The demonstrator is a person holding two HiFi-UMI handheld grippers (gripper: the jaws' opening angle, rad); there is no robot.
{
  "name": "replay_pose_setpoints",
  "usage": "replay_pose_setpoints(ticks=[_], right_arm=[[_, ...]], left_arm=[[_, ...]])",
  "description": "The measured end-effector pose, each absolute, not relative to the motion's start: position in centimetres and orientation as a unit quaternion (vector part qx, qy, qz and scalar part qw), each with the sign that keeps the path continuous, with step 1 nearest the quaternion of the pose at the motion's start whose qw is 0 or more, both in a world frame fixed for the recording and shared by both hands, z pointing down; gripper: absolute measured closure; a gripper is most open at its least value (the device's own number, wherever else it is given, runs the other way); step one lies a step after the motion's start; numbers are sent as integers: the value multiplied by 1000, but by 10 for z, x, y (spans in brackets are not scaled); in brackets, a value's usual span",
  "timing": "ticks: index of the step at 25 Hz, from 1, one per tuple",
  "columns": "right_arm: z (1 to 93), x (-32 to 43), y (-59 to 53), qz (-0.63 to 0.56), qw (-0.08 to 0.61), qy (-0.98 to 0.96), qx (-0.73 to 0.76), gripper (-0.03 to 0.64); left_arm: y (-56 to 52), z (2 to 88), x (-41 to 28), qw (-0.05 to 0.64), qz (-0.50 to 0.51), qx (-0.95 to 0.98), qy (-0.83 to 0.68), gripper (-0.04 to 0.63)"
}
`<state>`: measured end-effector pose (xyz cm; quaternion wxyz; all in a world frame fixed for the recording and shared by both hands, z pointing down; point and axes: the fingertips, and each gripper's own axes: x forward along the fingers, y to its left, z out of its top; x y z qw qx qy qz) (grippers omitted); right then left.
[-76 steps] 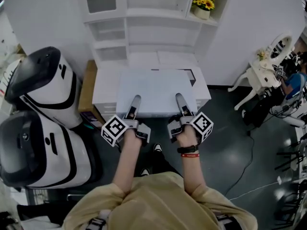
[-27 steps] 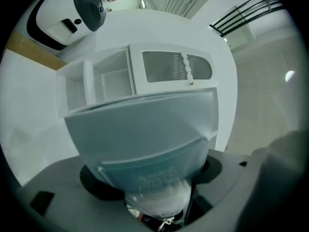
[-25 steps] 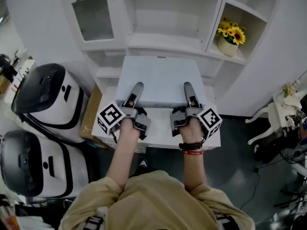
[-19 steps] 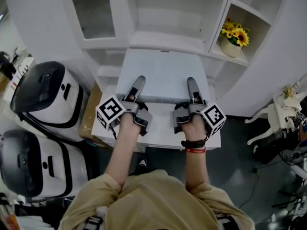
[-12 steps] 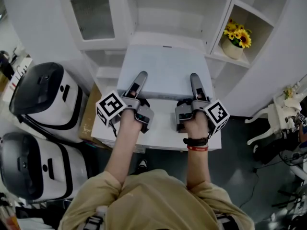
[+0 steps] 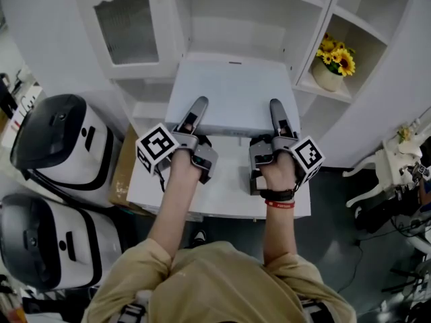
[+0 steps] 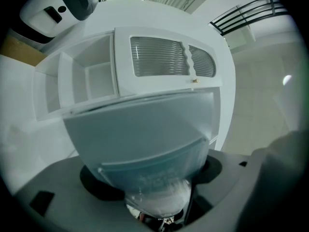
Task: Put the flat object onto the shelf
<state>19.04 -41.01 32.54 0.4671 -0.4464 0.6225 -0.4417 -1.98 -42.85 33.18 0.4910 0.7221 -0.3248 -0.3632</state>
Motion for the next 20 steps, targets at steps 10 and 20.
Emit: replay_pose_setpoints(ticks=[10, 20], right_arm=[[325, 195, -449, -446, 470, 616, -448, 229], [324, 201, -491, -450, 484, 607, -442, 230]], left_arm=[[-467, 330, -16, 494, -359, 722, -326, 224], [-508, 330, -11, 499, -356, 720, -326, 224]])
